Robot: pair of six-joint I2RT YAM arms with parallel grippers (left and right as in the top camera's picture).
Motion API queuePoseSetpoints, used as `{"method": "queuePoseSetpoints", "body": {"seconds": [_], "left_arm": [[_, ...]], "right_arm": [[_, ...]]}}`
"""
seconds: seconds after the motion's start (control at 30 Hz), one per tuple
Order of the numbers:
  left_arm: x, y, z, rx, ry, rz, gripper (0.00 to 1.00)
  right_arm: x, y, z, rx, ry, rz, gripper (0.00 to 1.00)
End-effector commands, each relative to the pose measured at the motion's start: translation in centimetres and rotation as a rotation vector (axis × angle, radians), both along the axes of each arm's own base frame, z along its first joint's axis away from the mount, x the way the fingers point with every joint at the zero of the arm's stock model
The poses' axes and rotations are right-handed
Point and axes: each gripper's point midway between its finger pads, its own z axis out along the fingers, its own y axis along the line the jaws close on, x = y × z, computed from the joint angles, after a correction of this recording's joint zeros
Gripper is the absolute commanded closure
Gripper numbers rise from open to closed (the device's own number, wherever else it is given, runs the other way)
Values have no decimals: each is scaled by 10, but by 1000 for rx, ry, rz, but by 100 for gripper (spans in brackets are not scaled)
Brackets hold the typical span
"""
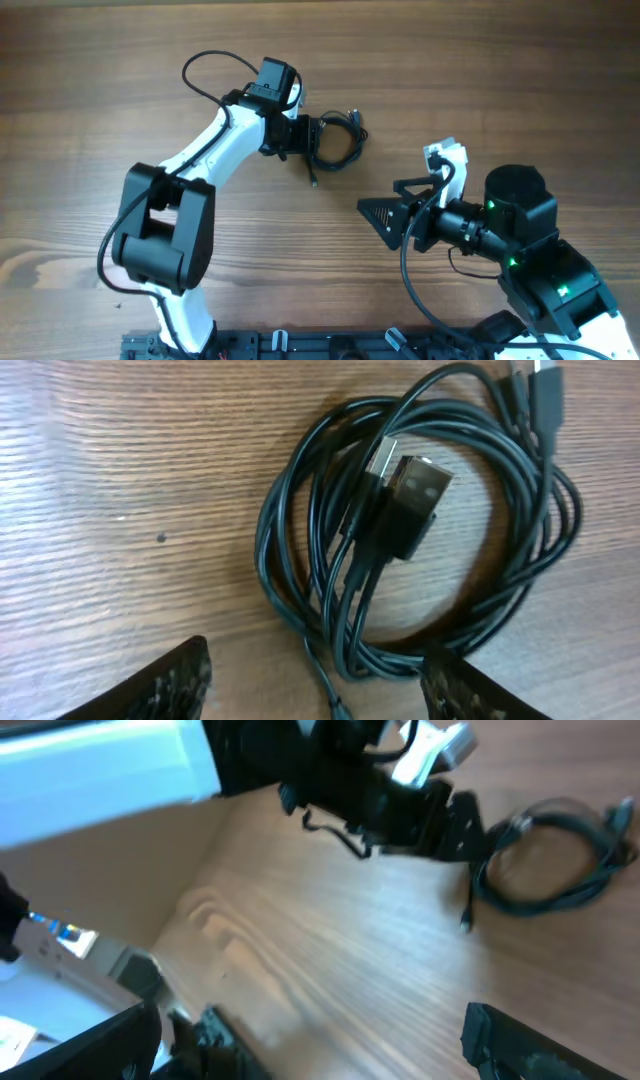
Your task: Untangle cables
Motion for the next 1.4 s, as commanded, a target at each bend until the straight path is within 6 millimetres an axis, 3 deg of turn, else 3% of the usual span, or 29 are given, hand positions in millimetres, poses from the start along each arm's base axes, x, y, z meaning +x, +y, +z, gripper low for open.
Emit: {"method": "queuePoseSetpoints", "body": {"seconds": [0.0,0.13,0.33,0.5,0.53,0.7,0.73,0.8,0.87,0.97,1.07,1.17,1.23,1.3,1.33,1.37], "left_arm": [[-1,-13,-10,10,-5,-25,30],[1,-30,-20,11,-31,-57,29],[3,-21,-38,123,-42,-29,32],[-4,4,-63,257,3,21,47],[-5,5,-65,258,13,43,60],[-17,-7,-62,200,62,23,79],[-20,-26,-48,104,52,-84,84],[-11,-39,-12,37,-23,-129,91],[-2,-43,36,-7,-133,-129,96],[-1,-43,108,-60,-292,-148,95],[-10,-39,176,-115,-446,-155,92],[-22,-41,211,-167,-522,-197,90],[-45,-62,230,-271,-569,-398,88],[-61,-76,239,-341,-604,-555,80],[-59,-75,239,-331,-606,-548,70],[-51,-66,234,-277,-602,-486,67]], "right_arm": [[-1,7,-6,6,59,32,2],[-2,14,-15,7,107,66,2],[-5,16,-14,17,116,87,2],[-15,12,-26,-18,163,106,2],[-16,12,-28,-25,169,109,2],[-18,10,-32,-43,170,113,4],[-18,10,-33,-45,175,113,5],[-14,10,-39,-60,191,102,6],[-7,4,-54,-116,225,54,6],[6,-6,-76,-208,255,-17,7],[25,-8,-75,-233,184,-60,10],[39,-2,-59,-208,73,-45,9],[41,-1,-57,-222,31,-32,9],[41,-1,-57,-234,10,-18,9],[41,-1,-57,-234,10,-18,9],[41,-1,-57,-234,10,-18,9]]}}
